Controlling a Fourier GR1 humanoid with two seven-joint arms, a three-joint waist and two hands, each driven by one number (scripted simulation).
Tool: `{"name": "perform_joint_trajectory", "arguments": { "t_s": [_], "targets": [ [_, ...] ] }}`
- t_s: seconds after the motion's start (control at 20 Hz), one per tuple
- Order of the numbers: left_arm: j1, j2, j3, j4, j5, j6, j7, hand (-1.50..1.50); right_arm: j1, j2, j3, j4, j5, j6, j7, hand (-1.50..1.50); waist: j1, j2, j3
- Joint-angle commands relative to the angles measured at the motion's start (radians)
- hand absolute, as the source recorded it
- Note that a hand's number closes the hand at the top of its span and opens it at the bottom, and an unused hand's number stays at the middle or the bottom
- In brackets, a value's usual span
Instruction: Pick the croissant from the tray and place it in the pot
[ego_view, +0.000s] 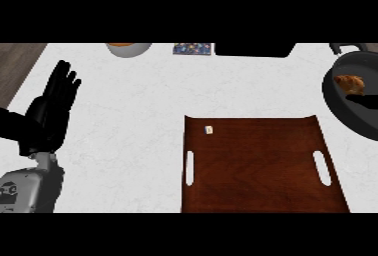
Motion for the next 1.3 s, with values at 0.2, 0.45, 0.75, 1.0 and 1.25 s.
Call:
{"name": "perform_joint_trajectory", "arguments": {
  "t_s": [0.2, 0.45, 0.75, 1.0, 1.25],
  "targets": [
    [0.008, -0.027, -0.021, 0.014, -0.024, 0.019, -0.012, 0.00, 0.006, -0.136, -0.163, 0.083, -0.183, 0.206, -0.088, -1.50, -0.015, 0.001, 0.000],
    [0.045, 0.002, 0.013, 0.028, 0.004, -0.026, -0.060, 0.00, 0.062, -0.233, -0.195, 0.117, -0.221, 0.300, -0.094, -1.50, -0.014, -0.001, -0.001],
    [0.048, -0.003, -0.004, -0.012, -0.007, -0.015, -0.014, 0.00, 0.131, -0.302, -0.215, 0.142, -0.248, 0.400, -0.130, -1.50, -0.002, 0.001, 0.002],
    [0.031, 0.027, 0.028, -0.056, 0.017, -0.017, 0.033, 0.00, 0.199, -0.355, -0.206, 0.142, -0.248, 0.484, -0.166, -1.50, -0.007, -0.004, 0.002],
    [0.010, -0.009, 0.006, 0.009, -0.019, 0.008, -0.018, 0.00, 0.215, -0.373, -0.204, 0.148, -0.251, 0.517, -0.178, -1.50, -0.013, 0.001, 0.002]
  ]
}}
